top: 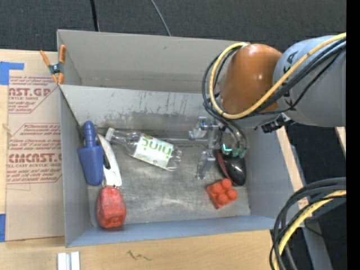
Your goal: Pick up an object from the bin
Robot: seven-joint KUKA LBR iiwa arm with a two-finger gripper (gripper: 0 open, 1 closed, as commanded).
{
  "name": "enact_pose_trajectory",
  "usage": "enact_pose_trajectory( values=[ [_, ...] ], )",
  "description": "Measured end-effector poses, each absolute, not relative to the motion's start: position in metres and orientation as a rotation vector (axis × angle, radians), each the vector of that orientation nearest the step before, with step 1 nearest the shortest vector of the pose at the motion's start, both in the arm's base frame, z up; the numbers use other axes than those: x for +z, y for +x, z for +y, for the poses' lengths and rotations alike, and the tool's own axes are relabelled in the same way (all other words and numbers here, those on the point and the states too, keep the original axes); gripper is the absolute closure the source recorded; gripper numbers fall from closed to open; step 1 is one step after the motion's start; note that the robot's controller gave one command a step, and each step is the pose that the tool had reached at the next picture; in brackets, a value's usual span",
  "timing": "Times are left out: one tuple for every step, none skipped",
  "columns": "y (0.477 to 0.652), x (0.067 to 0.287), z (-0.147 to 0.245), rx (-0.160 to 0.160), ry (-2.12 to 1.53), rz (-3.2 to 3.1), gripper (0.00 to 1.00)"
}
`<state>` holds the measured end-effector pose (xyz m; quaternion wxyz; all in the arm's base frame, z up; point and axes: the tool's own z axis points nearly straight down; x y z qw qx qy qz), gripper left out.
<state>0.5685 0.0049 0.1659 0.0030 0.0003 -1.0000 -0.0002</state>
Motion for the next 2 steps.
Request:
enact_pose_trajectory(
  values=[
    [0.57,0.17,0.005,-0.001,0.001,-3.143,0.0],
    [0.585,0.108,0.056,-0.001,0.056,-3.149,0.0]
  ],
)
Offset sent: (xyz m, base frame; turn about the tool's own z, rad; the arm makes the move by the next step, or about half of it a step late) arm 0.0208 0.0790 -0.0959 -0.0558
